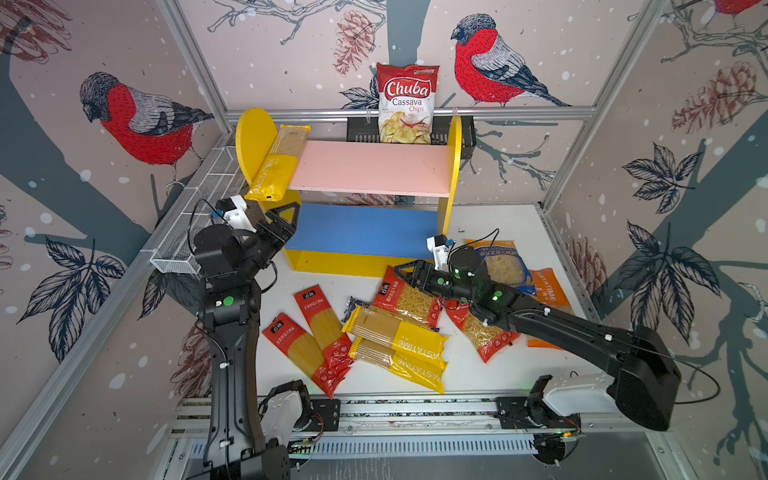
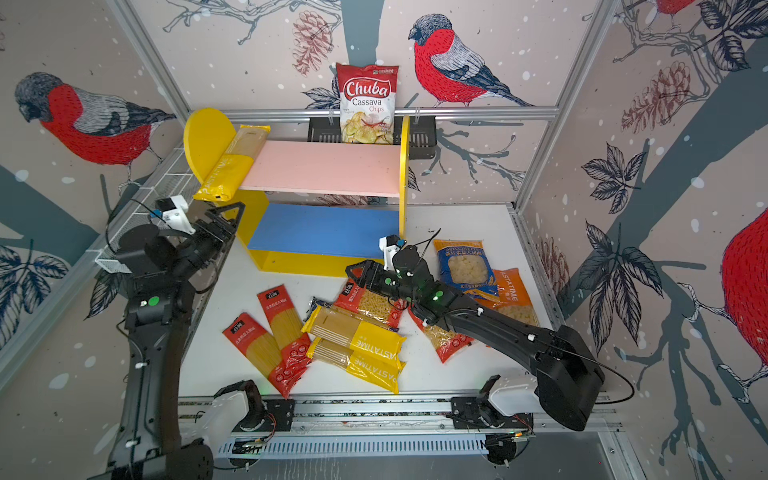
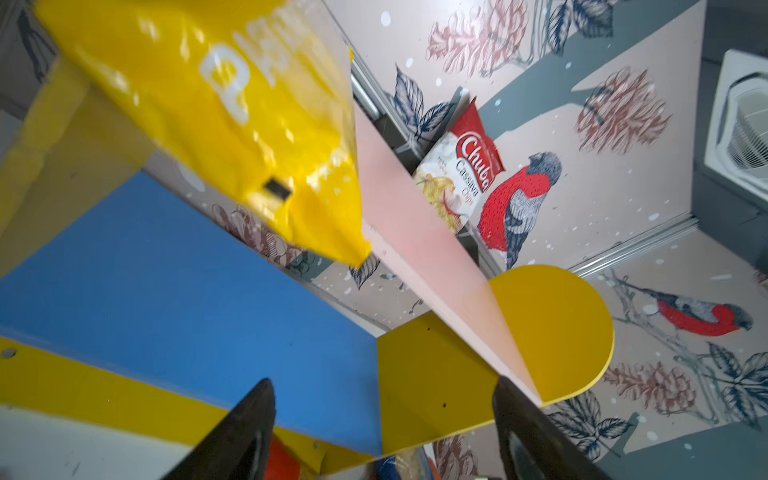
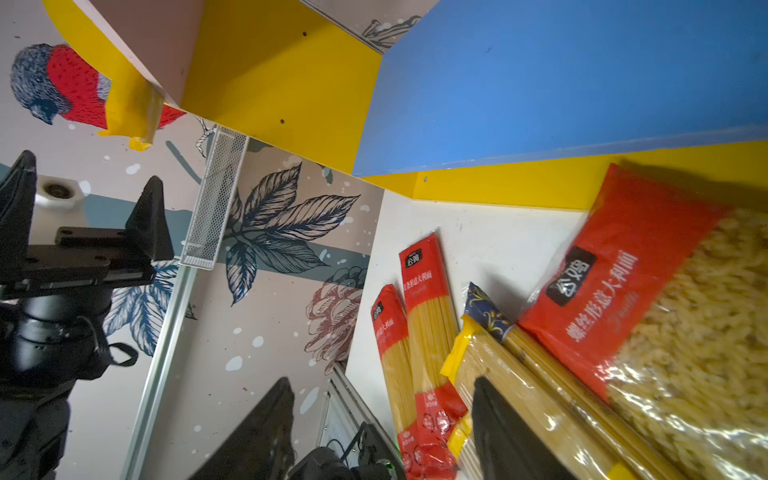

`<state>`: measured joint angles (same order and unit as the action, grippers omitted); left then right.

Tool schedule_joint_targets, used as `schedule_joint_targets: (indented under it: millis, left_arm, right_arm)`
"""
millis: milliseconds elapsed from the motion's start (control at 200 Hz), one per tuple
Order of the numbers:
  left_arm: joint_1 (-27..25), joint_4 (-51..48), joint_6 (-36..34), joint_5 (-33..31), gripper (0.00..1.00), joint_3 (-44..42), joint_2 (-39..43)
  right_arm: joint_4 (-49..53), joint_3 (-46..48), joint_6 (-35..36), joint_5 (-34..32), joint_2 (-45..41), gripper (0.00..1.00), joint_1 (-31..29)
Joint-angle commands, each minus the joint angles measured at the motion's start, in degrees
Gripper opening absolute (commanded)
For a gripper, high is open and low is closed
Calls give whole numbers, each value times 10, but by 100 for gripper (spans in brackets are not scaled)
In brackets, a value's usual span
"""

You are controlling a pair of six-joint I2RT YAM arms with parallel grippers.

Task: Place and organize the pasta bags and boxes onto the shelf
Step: 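Open the left gripper and lower both grippers toward the remaining spaghetti packs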

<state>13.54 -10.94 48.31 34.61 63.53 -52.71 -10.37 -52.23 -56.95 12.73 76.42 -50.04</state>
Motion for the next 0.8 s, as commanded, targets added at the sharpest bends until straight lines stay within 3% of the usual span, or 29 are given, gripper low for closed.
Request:
schedule_joint_targets:
  millis: [0, 285, 415, 575, 795]
  left_arm:
    - [-49, -37, -60, -31, 81, -37, 30]
    - [-377, 14, -102, -213, 81, -192, 82]
    - [-491, 74, -79, -261, 80, -272, 59]
    - [-581, 170, -38, -299, 77, -360, 4]
    - [-628, 265, 14, -316, 71, -402, -90]
  right_arm:
    - [39, 8, 40, -26, -7, 68, 1]
    - [153, 83, 158, -27, -33, 68, 14]
    - [175, 127, 179, 4, -44, 68, 16]
    - [200, 171, 199, 43, -72, 72, 39]
    - [136, 243, 192, 147, -58, 78, 70]
